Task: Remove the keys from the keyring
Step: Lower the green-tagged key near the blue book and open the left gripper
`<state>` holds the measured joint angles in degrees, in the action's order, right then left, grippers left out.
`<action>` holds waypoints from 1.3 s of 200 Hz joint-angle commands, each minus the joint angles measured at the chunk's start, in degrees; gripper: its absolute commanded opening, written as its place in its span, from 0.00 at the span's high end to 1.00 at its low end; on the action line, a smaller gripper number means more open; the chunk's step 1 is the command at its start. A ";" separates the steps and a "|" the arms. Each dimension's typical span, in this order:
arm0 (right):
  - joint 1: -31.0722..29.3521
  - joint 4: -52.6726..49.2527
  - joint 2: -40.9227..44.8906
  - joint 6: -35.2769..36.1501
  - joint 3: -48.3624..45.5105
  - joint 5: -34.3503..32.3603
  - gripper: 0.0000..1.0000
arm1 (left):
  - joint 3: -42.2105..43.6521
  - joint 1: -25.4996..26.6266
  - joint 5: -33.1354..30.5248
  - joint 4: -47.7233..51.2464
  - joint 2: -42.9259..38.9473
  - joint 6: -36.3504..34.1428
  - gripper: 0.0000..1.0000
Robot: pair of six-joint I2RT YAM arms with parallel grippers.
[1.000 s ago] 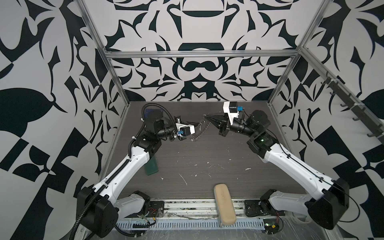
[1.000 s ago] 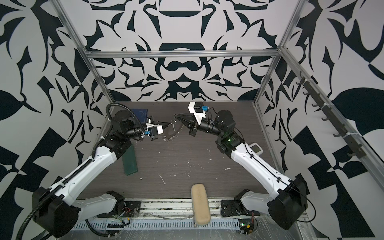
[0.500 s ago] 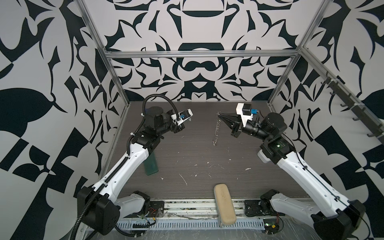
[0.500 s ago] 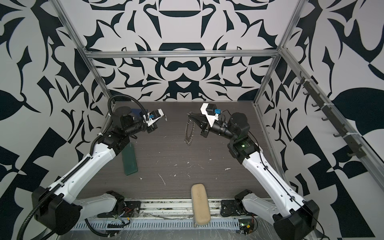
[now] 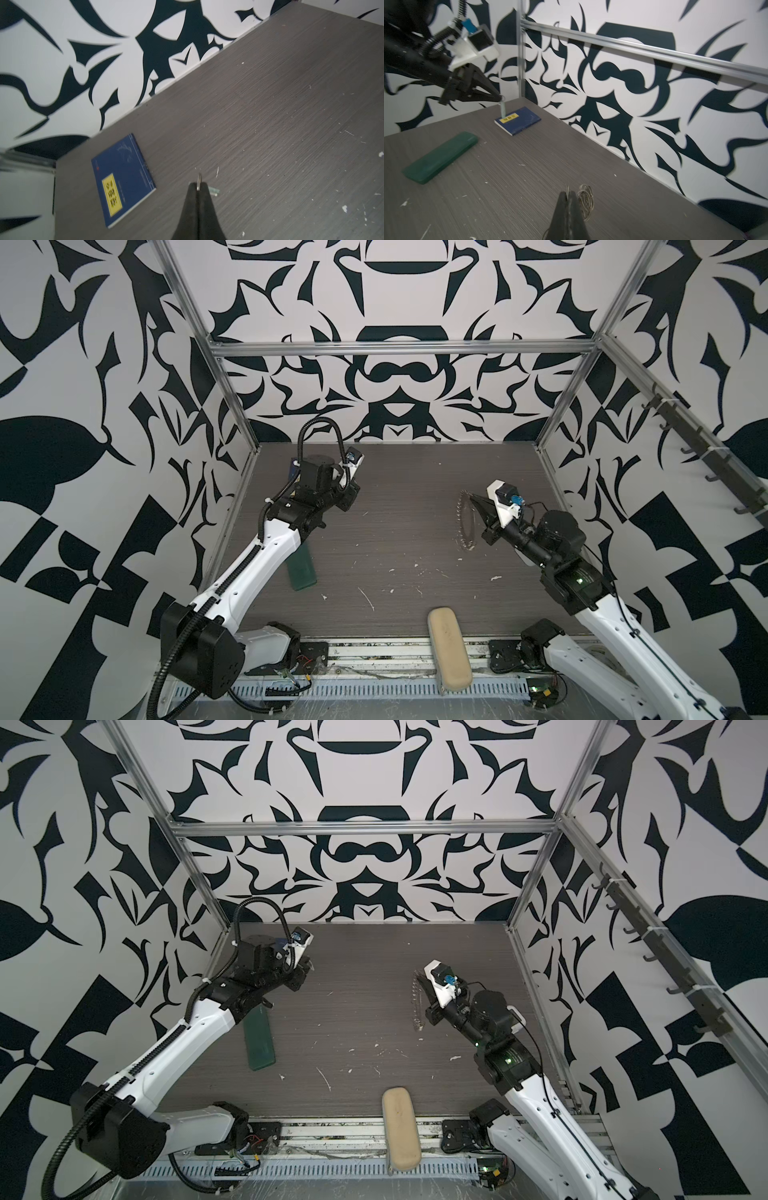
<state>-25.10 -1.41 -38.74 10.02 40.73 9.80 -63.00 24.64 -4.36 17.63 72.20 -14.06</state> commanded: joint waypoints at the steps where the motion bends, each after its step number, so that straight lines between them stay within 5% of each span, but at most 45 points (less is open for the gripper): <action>1: 0.14 -2.28 3.55 -1.30 -0.95 -10.18 1.00 | 1.55 -0.24 -5.62 4.91 0.32 9.45 1.00; 47: 0.09 -11.32 9.92 -2.47 -3.97 -16.97 1.00 | 0.38 -0.30 -9.00 12.87 4.61 17.41 1.00; 96: 0.08 -18.45 14.37 -1.88 -4.97 -18.68 1.00 | 4.05 -0.23 -3.97 14.94 7.21 22.56 1.00; 152: 0.08 -21.82 14.59 -0.32 -3.95 -19.25 1.00 | 9.61 -0.21 -3.55 8.66 9.02 29.36 1.00; 260: 0.12 -21.91 10.63 4.41 -0.29 -18.24 1.00 | 4.85 -2.87 -8.15 5.84 20.04 29.07 1.00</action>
<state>-25.10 -26.37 -27.44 12.88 37.34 -8.34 -56.21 22.48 -11.49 24.10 89.76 14.02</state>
